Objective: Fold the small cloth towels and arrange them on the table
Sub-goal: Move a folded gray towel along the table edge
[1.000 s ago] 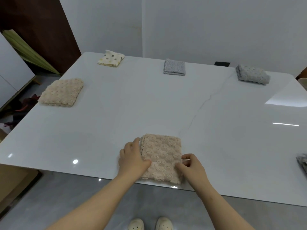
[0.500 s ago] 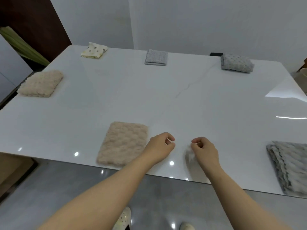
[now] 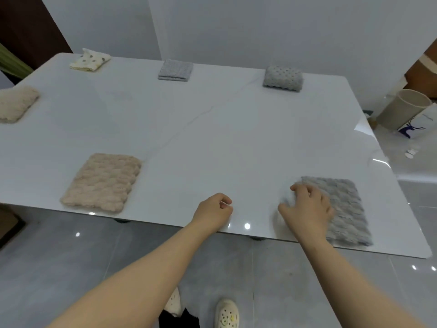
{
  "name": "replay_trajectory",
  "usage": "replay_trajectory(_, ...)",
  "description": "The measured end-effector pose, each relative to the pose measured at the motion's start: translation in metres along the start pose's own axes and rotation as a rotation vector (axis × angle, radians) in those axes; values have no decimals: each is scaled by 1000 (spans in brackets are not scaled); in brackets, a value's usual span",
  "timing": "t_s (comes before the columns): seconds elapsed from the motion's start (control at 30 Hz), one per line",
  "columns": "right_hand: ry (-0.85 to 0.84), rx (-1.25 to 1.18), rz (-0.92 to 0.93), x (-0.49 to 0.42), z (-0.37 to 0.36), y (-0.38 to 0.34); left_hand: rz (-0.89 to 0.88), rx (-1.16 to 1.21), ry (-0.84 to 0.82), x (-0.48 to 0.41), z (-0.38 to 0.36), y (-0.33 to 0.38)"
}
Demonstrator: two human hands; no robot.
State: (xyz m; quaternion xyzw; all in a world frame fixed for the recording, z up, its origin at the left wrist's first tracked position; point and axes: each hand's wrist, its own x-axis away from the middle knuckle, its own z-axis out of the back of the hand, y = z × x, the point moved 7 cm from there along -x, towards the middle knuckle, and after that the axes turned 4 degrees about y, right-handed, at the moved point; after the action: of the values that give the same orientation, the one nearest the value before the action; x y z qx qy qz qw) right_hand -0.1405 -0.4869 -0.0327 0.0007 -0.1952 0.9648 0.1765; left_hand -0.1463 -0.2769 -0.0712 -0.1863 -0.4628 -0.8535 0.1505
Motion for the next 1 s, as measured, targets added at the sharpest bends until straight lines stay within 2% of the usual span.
replay_trajectory(0.17,-80,104,-114,4,-4,37,11,8,3,6,-8,1)
replay_trajectory(0.23,-62,91,-99,4,-3,40,17,20,10,8,-8,0)
replay_trajectory(0.43,-52,-166,-22,3,-13,22,41,70,11,10,-6,-2)
replay_trajectory(0.6,-144,-372,33,8,-21,-4,77,142,7,5,-13,-2)
replay_trajectory(0.67,-99,-419,37,7,-9,-6,93,168,-6,3,-19,2)
replay_trajectory(0.73,42,-320,36,1,9,3,94,184,-26,1,-30,10)
replay_trajectory(0.8,98,-170,-32,-5,20,23,92,186,-45,0,-43,19)
replay_trajectory(0.83,73,-133,-86,-8,20,34,98,198,-54,0,-49,23)
replay_trajectory(0.93,-36,-183,-258,-8,12,66,149,290,-108,1,-73,35)
replay_trajectory(1.0,-71,-260,-276,-7,6,74,167,324,-139,2,-87,41)
